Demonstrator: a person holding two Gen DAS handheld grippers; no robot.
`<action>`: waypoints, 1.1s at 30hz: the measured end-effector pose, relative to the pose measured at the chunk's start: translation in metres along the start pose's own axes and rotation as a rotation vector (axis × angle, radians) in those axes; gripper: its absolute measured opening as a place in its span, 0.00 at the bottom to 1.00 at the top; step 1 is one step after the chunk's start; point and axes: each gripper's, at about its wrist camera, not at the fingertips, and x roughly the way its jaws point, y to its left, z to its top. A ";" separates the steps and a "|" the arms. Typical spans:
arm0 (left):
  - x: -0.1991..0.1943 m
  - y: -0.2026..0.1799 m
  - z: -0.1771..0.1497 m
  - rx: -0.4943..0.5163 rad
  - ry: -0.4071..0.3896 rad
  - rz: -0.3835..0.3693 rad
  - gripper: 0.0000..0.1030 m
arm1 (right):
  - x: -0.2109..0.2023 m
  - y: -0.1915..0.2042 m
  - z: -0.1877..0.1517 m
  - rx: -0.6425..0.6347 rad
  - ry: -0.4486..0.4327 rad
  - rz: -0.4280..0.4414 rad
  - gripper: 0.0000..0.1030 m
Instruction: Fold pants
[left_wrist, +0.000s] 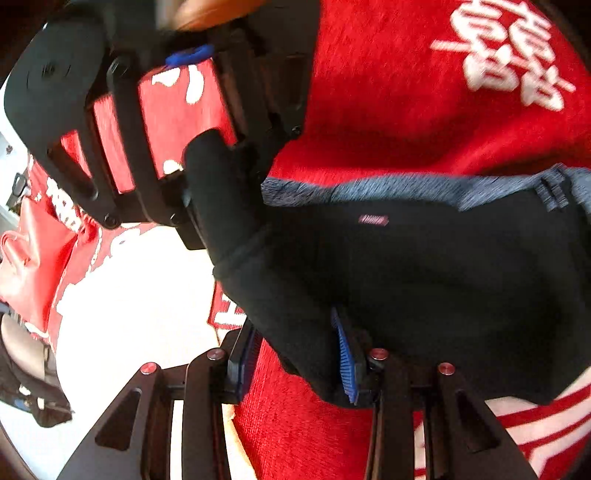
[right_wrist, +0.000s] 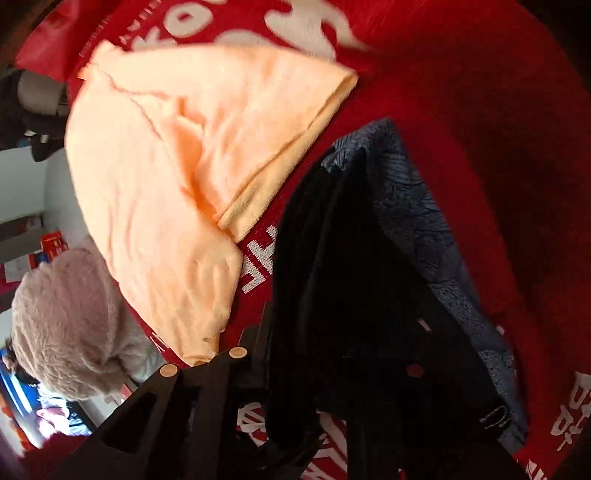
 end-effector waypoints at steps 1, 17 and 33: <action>-0.009 -0.003 0.004 0.005 -0.016 -0.012 0.38 | -0.014 -0.005 -0.015 0.002 -0.048 0.019 0.16; -0.182 -0.155 0.045 0.302 -0.276 -0.235 0.38 | -0.133 -0.164 -0.299 0.325 -0.647 0.327 0.16; -0.136 -0.369 0.001 0.603 -0.132 -0.247 0.52 | 0.012 -0.330 -0.443 0.709 -0.667 0.459 0.16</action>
